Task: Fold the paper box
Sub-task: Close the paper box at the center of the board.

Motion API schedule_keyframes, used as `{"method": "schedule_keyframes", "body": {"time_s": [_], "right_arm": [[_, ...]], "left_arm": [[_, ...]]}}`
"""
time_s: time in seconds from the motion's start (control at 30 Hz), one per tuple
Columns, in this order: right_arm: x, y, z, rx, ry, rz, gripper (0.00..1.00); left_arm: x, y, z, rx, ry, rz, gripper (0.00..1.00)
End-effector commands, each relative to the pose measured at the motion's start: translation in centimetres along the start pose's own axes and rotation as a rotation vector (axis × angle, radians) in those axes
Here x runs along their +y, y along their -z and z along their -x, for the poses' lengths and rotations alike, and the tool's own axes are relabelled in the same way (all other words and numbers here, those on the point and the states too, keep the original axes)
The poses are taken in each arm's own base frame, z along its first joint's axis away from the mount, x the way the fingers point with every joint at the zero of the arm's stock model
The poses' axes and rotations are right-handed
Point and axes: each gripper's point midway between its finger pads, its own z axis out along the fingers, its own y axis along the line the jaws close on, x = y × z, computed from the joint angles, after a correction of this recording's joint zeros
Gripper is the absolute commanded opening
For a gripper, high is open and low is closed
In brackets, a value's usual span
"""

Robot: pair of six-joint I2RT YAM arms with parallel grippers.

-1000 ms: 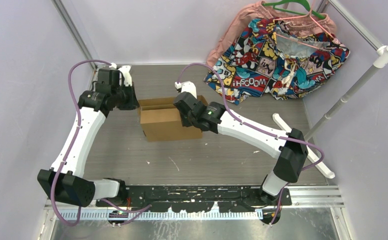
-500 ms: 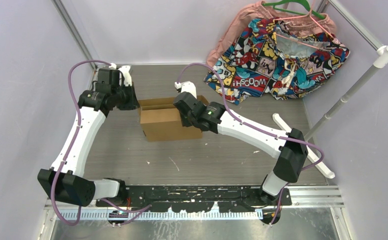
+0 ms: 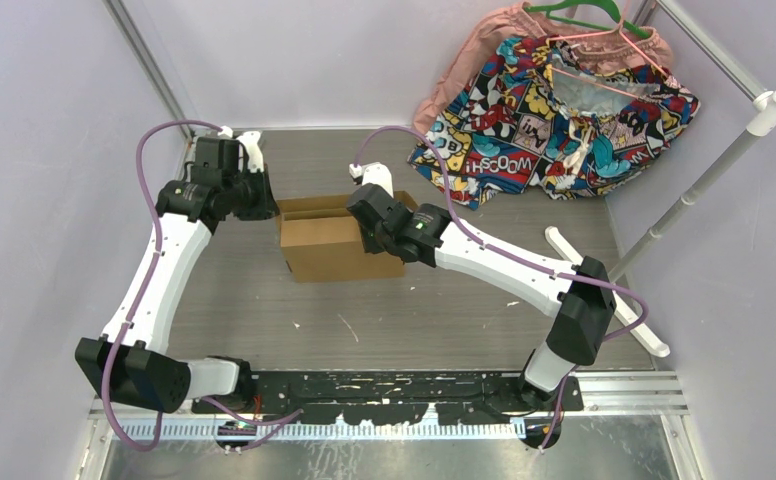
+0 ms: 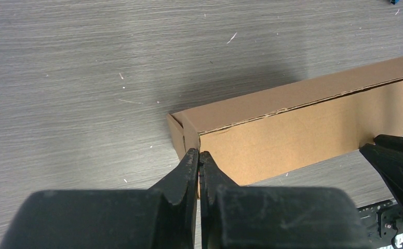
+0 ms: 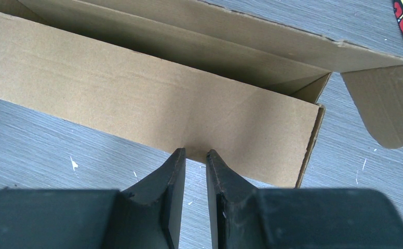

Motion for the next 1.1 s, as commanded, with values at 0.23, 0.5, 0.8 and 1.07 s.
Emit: {"method": "schedule_keyframes", "body": {"time_s": [0.23,0.5,0.8,1.07], "right_arm": [[0.4,-1.0,-1.1,0.035,0.019,-0.001,0.27],[0.4,-0.9,-1.1,0.035,0.016,-0.001,0.27],[0.3,-1.0,-1.2,0.038,0.014,-0.004,0.27],[0.4,-1.1,-1.1,0.037,0.011,-0.006,0.27]], "left_arm": [[-1.0,0.6,0.3,-0.042,0.010,-0.059,0.04],[-1.1,0.6,-0.2,-0.038,0.011,-0.064,0.03],[-1.1,0.5,-1.2,-0.024,0.015,-0.069,0.03],[-1.4,0.5,-1.4,-0.020,0.021,-0.079,0.03]]}}
